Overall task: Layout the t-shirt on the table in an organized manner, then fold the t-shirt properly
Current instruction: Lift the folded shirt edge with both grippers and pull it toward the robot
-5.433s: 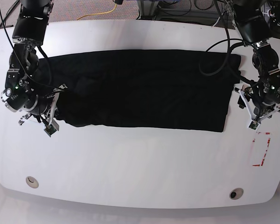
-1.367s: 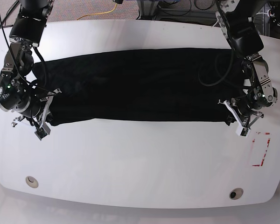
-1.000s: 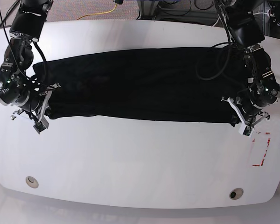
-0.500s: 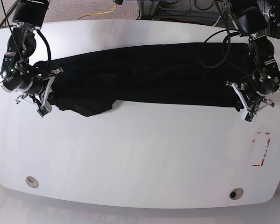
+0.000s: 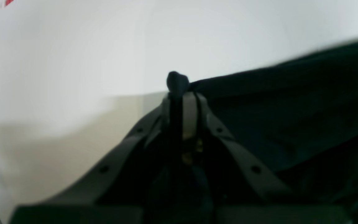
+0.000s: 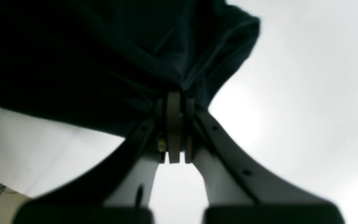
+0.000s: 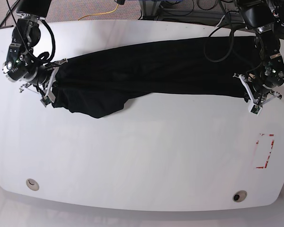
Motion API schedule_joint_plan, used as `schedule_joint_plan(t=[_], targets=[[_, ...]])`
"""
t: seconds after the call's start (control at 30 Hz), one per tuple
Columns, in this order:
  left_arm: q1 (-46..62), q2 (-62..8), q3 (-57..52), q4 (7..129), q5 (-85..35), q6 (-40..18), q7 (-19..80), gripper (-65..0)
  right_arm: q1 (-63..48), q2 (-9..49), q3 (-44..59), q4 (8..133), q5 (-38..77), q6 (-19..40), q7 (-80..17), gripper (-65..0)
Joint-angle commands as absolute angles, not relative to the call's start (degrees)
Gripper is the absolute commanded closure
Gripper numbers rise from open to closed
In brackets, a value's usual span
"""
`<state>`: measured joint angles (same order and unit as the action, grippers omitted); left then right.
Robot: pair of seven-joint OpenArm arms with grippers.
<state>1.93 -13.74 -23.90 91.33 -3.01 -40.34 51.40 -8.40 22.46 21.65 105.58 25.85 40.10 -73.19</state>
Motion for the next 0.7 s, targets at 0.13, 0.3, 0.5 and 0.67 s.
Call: schedule_joint_plan(t=[0.13,0.3,0.5,0.67], targets=[[2.15,-14.81,-23.43,92.26,-2.95,-40.0,50.86,-0.7,-8.57,23.08,22.2,102.37,25.8,40.0,-71.96,-22.7],[3.65,-17.01,-21.32,92.53,-3.21,-40.0,50.95,-14.4,-8.75,23.16,22.2,101.05,25.8,40.0,-70.73,-37.6],[4.09,-17.01,-21.05,94.02,-3.21,-40.0,50.95,-30.4,-9.19,23.6,23.69,103.6,25.89,40.0,-70.81,-41.1],[4.0,-17.01,-20.88,94.37,-3.21,-40.0,50.95,-30.4,-8.84,23.6,28.97,109.58,26.33,40.0,-73.98,-41.5]])
